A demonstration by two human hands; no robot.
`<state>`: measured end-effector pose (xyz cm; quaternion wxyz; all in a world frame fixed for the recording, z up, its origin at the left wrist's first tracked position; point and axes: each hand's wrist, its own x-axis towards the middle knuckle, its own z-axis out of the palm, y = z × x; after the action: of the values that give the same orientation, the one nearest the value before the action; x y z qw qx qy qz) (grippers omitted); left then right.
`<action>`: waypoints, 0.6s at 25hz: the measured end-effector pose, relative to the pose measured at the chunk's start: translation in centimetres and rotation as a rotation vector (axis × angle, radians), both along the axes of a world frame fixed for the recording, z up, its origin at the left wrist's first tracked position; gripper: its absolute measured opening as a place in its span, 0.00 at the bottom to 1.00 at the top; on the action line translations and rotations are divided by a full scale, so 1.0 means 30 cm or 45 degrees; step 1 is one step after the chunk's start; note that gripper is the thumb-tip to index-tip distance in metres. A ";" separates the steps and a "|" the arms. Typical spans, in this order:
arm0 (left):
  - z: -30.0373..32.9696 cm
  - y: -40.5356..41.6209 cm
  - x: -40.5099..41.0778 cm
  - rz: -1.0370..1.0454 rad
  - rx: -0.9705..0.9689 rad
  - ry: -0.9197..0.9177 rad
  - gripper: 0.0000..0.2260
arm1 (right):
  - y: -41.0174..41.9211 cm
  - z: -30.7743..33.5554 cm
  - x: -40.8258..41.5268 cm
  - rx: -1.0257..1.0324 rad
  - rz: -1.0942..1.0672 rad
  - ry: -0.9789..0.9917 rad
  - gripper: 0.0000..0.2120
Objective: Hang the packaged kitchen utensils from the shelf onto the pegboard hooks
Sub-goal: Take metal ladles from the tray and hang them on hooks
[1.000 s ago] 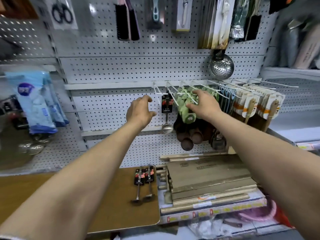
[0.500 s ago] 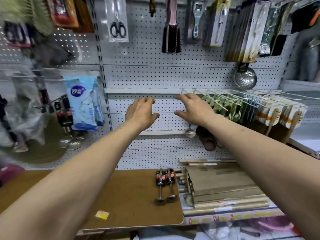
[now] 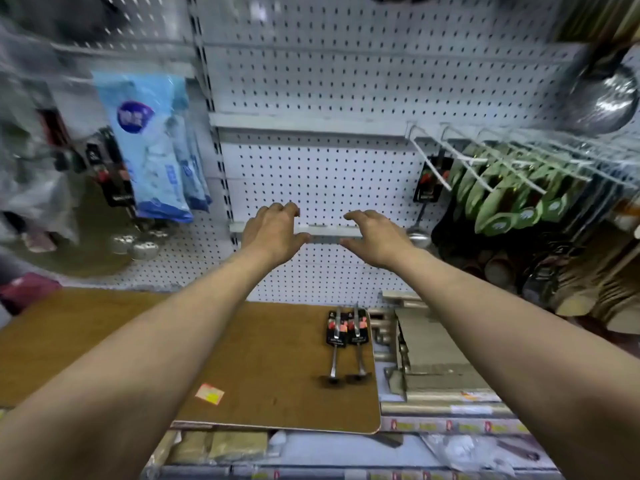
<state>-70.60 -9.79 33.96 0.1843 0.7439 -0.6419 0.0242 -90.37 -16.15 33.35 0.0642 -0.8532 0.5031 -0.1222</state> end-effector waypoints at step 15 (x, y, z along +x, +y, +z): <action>-1.187 -0.487 -0.168 0.237 0.731 0.827 0.23 | -0.461 -1.251 -0.142 1.157 -0.736 -0.333 0.23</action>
<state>-75.64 -24.41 -1.65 0.1594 0.7886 -0.4615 -0.3737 -94.62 -29.99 -4.18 0.4515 -0.5445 0.7068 -0.0105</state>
